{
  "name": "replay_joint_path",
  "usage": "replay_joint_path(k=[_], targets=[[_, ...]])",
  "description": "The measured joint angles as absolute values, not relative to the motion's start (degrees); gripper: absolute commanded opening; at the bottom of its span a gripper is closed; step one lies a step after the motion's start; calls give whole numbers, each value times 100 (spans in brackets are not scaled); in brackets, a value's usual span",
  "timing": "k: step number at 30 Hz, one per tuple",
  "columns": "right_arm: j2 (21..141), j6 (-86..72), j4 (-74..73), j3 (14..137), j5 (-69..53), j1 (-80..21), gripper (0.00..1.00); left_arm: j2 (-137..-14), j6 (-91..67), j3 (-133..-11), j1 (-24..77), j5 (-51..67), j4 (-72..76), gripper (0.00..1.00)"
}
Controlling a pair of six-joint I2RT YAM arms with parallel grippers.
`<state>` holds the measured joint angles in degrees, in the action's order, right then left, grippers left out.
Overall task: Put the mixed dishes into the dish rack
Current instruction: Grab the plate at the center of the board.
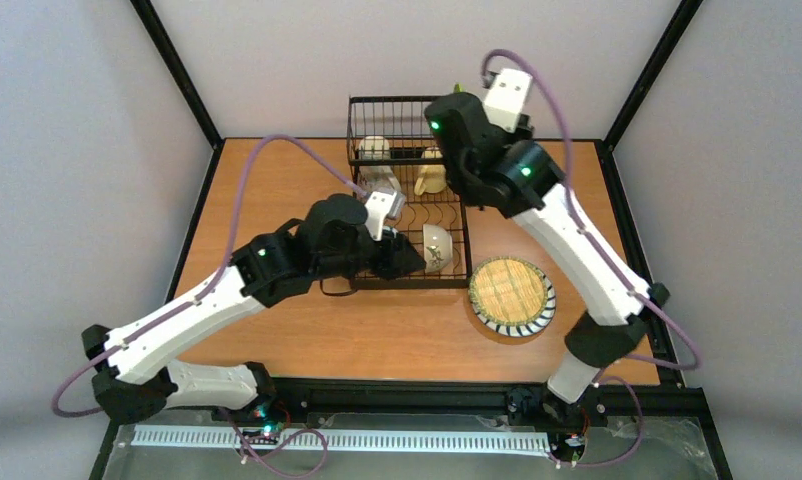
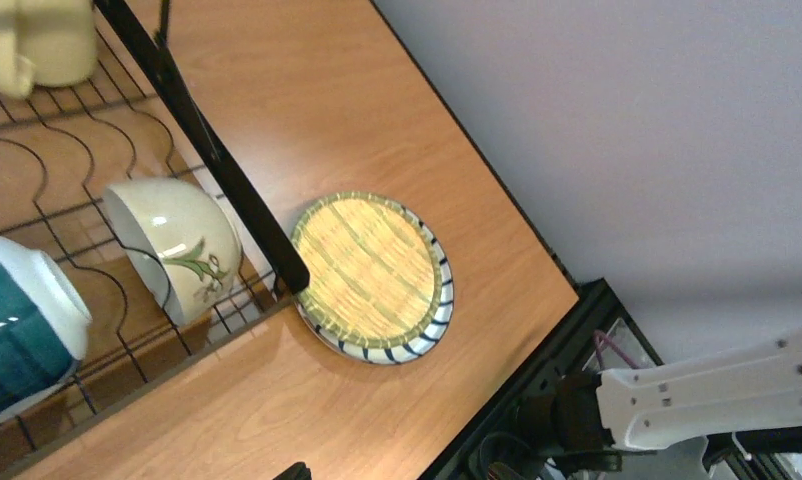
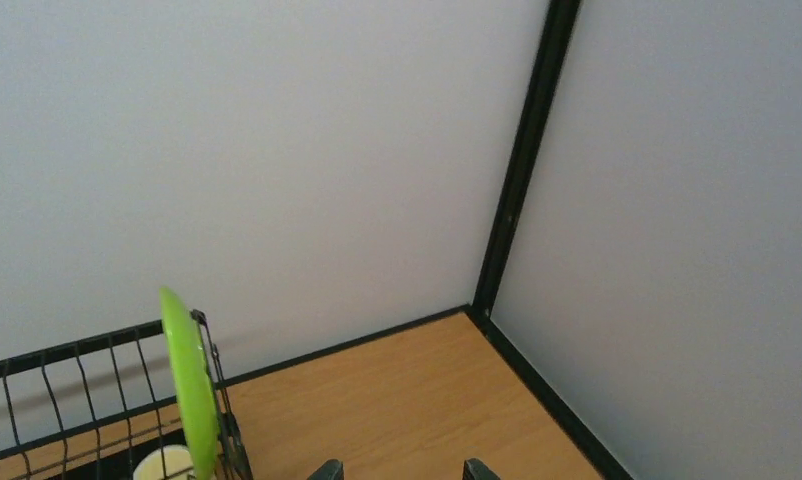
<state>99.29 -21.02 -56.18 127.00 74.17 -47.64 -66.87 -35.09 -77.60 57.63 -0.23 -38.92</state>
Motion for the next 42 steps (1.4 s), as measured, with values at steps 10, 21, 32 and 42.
replay_joint_path(k=[10, 21, 32, 42], targets=[[8259, -4923, -7382, 10237, 6082, -4086, 69, -7658, -3489, -7769, 5763, 701, -3881, 100], [6549, -5137, -6364, 7277, 3500, -1870, 69, -8484, -3500, -7721, 5763, 1341, -3538, 100], [6058, -5260, -5443, 5596, 1538, -794, 69, -9028, -3583, -7513, 5787, 1649, -3122, 100], [5697, -5557, -5203, 4777, 709, -185, 69, -9756, -3577, -7564, 5861, 1800, -2936, 100]])
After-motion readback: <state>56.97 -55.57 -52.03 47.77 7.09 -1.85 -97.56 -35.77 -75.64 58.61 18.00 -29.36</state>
